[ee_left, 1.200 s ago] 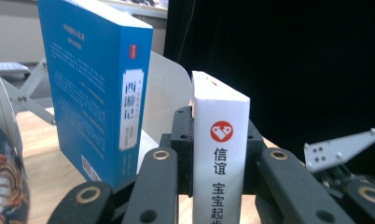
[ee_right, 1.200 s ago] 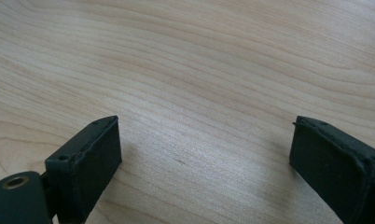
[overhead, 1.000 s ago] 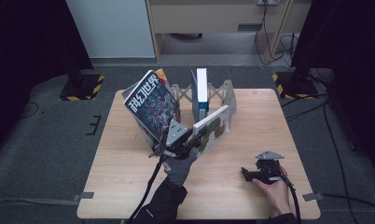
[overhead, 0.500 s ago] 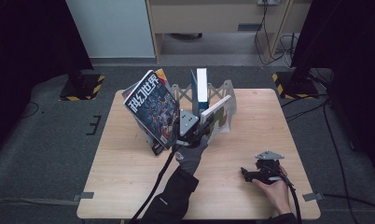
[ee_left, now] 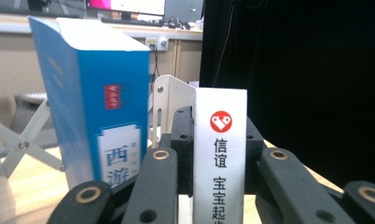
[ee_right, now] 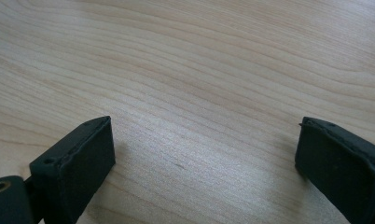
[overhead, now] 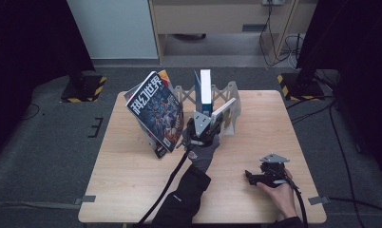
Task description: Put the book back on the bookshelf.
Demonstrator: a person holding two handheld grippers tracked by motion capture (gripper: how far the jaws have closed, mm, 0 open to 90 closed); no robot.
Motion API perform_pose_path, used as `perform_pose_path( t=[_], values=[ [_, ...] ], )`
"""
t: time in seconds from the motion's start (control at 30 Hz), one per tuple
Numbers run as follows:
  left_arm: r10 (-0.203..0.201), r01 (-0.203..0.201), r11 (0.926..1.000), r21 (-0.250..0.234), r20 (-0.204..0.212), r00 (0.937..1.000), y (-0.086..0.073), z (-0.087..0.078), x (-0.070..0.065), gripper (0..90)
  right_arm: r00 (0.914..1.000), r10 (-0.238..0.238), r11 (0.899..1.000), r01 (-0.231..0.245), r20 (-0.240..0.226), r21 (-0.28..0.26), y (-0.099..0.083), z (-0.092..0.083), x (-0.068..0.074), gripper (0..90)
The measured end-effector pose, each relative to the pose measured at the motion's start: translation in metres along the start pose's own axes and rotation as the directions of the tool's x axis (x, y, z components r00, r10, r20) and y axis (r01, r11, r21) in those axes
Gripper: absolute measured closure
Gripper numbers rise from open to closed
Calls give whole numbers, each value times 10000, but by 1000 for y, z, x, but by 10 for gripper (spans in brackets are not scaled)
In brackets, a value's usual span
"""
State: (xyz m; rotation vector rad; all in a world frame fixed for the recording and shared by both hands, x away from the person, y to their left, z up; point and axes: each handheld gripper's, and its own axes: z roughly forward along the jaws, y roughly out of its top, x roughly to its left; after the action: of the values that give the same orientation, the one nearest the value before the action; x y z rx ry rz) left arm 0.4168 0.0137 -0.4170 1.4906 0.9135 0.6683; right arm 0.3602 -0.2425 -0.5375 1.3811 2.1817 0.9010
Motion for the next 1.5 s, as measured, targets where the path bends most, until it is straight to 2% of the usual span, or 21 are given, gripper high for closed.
perform_pose_path(
  t=[0.13,0.33,0.6,0.87,1.03,1.2,1.27,1.33,1.43,1.5],
  values=[
    [-146,146,9997,188,-50,9999,-6,8,-1,742,10000,-20,10000,20,3,-10,0,0,0,52],
    [-18,22,9998,221,-190,9998,-13,14,-1,742,10000,-35,10000,35,-17,-10,0,0,0,52],
    [-40,51,9996,286,-372,9993,-21,20,2,741,10000,-16,10000,16,-11,-15,0,0,0,52],
    [78,-64,9995,323,-425,9991,-31,22,1,739,9999,-135,9999,135,-40,-42,0,0,0,53],
    [6,8,9994,359,-391,9992,-40,11,-3,734,10000,-87,10000,87,-42,-22,0,0,0,53],
    [-157,176,9981,595,-337,9993,-53,-3,-8,725,10000,-83,10000,83,-37,-15,0,0,0,53],
    [-55,79,9973,729,-333,9994,-57,-7,-10,724,10000,-72,10000,72,-28,-9,0,0,1,53],
    [-228,248,9962,830,-250,9994,-62,-11,-10,722,10000,-65,10000,65,-54,15,0,0,1,53],
    [-152,160,9945,1037,-87,9998,-67,-17,-9,717,9999,-104,9999,104,-60,10,0,0,1,53],
    [30,-39,9920,1263,73,10000,-71,-20,-8,715,9999,-87,10000,87,-60,7,0,0,1,53]
  ],
)
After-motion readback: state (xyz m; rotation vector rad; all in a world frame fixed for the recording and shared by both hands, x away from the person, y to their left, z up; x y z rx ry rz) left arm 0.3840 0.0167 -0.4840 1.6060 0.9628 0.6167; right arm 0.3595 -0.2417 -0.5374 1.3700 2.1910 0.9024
